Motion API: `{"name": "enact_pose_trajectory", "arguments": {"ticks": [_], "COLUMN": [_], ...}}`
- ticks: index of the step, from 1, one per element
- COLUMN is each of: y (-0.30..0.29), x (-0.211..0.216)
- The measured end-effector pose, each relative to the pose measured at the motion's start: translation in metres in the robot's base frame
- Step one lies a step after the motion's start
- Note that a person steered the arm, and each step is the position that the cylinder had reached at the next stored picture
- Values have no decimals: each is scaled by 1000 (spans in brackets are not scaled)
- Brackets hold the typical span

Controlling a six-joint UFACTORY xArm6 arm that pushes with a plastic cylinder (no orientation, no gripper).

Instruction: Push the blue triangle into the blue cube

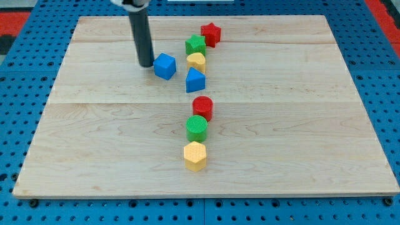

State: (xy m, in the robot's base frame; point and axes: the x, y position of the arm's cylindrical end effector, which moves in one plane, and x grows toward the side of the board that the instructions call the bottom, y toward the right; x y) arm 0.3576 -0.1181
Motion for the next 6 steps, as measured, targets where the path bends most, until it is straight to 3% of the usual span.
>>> {"name": "enact_pose_trajectory", "arguments": {"ticks": [2, 3, 4, 6], "y": [14, 73, 136, 106], "x": [59, 80, 77, 28]}}
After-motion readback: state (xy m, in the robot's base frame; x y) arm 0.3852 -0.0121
